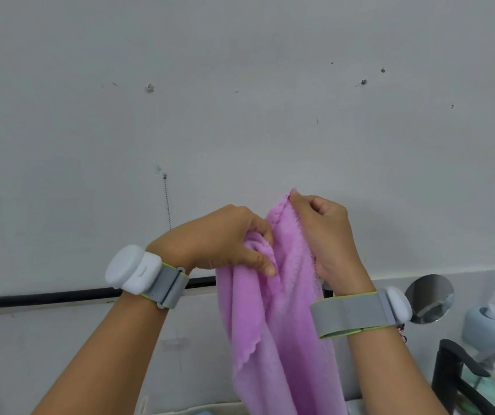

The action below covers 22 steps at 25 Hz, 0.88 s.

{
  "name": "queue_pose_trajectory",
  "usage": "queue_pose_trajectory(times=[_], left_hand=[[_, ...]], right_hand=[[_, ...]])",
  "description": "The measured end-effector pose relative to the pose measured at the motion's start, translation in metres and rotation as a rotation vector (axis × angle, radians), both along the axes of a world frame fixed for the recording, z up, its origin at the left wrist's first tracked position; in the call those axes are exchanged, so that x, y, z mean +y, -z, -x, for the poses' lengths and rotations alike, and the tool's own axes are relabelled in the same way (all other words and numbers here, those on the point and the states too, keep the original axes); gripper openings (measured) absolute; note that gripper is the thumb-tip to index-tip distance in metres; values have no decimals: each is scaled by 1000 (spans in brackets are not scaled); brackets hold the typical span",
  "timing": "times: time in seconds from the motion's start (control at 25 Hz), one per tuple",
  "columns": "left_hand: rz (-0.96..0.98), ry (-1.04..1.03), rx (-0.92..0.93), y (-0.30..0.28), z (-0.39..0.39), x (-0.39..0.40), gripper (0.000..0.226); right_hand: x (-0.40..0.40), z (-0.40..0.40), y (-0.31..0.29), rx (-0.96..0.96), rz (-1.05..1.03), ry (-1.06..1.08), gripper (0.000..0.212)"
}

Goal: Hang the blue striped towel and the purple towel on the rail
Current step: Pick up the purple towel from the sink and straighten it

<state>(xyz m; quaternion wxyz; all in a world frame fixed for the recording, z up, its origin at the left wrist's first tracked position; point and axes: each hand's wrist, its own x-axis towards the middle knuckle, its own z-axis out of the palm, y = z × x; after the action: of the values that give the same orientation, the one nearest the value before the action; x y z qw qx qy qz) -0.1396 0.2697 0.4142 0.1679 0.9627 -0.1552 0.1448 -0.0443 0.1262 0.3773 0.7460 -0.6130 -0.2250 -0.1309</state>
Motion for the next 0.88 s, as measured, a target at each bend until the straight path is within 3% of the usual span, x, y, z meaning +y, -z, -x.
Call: queue_pose_trajectory(times=[0.2,0.4,0.72,0.88], left_hand=[[361,212,-5,5,0,-5,19],[617,-28,-215,14,-20,-5,24],[773,-124,-413,20,-32,-9,22],[837,-173,-443,20,-36,-10,23]], right_hand=[[-1,2,-1,-52,76,-53,30],[-4,-3,1,-13,7,-110,19],[1,-3,3,7,-66,-174,21],[6,-3,4,101,-99,-241,38]])
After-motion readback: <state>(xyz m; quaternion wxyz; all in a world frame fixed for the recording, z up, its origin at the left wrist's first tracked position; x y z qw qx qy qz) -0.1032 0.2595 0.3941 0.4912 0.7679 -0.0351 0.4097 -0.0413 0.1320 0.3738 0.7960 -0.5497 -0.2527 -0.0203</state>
